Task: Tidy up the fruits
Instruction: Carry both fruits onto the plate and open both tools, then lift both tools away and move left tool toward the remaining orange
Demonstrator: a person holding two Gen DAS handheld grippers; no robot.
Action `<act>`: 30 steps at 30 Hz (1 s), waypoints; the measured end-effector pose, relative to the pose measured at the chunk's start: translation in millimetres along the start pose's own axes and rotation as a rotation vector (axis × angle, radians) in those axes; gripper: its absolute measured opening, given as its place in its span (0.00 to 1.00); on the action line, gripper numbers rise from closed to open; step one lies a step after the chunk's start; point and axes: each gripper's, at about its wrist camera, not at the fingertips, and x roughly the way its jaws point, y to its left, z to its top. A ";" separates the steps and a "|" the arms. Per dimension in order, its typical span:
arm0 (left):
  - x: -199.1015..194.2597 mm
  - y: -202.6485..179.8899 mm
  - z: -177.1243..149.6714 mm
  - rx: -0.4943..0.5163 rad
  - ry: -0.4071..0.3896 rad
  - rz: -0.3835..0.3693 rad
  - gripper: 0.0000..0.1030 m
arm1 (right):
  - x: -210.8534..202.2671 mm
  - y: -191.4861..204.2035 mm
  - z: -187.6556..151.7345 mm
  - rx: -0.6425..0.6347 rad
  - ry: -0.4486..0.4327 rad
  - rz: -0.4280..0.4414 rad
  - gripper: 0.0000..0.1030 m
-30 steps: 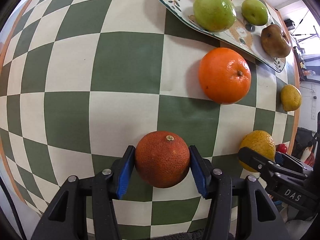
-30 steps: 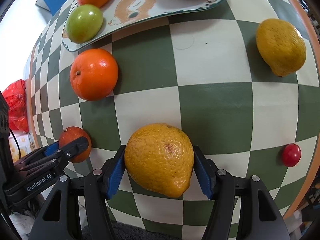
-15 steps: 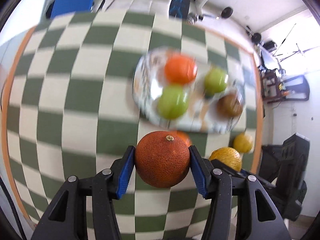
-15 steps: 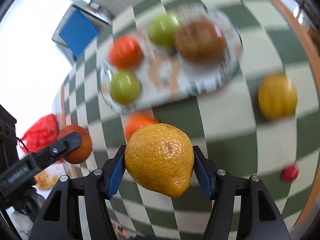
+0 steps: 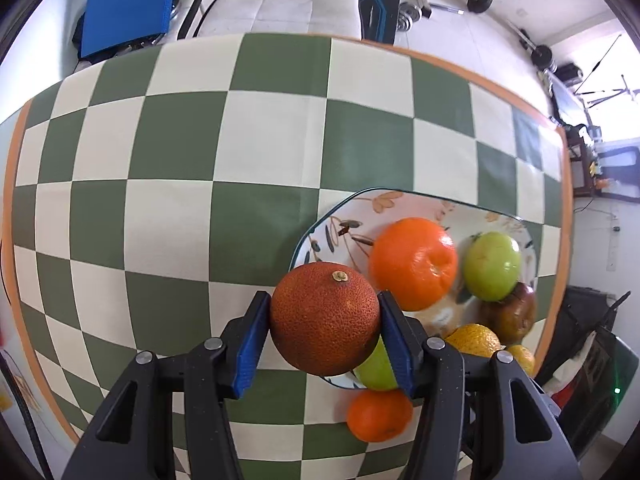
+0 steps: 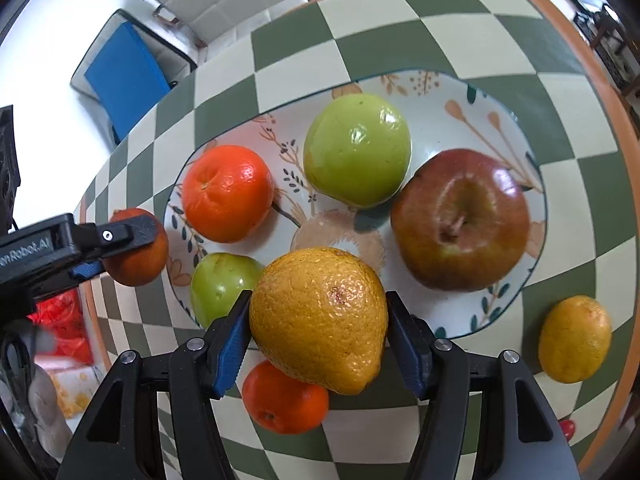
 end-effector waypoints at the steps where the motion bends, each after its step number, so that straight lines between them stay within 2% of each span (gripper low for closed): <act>1: 2.4 -1.1 0.5 0.003 0.004 0.010 0.50 | 4.2 2.2 -0.7 0.007 0.004 -0.001 0.65; 3: 4.9 -2.3 0.4 0.006 0.004 0.019 0.50 | 6.7 2.4 -1.1 0.011 0.009 -0.006 0.66; 5: 5.4 -2.3 0.0 0.003 -0.001 0.032 0.54 | 6.4 3.9 -1.5 0.007 -0.002 -0.013 0.74; 7: 4.2 -3.6 -1.0 0.009 -0.014 0.037 0.67 | 0.3 4.7 -1.6 0.000 -0.019 -0.032 0.79; 8: 3.3 -5.7 -2.2 0.026 -0.021 0.062 0.78 | -3.3 3.5 -1.7 -0.002 -0.022 -0.037 0.79; 9: 3.0 -6.9 -2.8 0.037 -0.024 0.078 0.82 | -6.1 2.9 -1.9 -0.002 -0.021 -0.033 0.79; 12: -0.9 -6.0 -8.7 0.034 -0.029 0.083 0.83 | -16.4 3.1 -4.4 -0.021 -0.027 -0.056 0.80; 13: -3.2 -5.5 -11.3 0.030 -0.036 0.086 0.83 | -20.8 3.3 -5.6 -0.032 -0.035 -0.067 0.84; 14: -6.5 -4.9 -14.5 0.029 -0.046 0.090 0.83 | -27.3 3.7 -7.5 -0.048 -0.048 -0.092 0.91; 15: -10.1 -4.6 -18.1 0.031 -0.058 0.098 0.83 | -33.1 4.0 -9.1 -0.063 -0.060 -0.121 0.93; 19: -27.9 -10.1 -45.3 0.036 -0.138 0.175 0.83 | -60.3 4.7 -16.0 -0.132 -0.131 -0.209 0.94; 25: -50.4 -21.2 -84.5 0.050 -0.214 0.166 0.83 | -90.0 1.7 -29.1 -0.206 -0.197 -0.291 0.94; 30: -77.9 -34.0 -118.8 0.057 -0.310 0.166 0.83 | -114.4 -10.0 -46.5 -0.202 -0.232 -0.280 0.94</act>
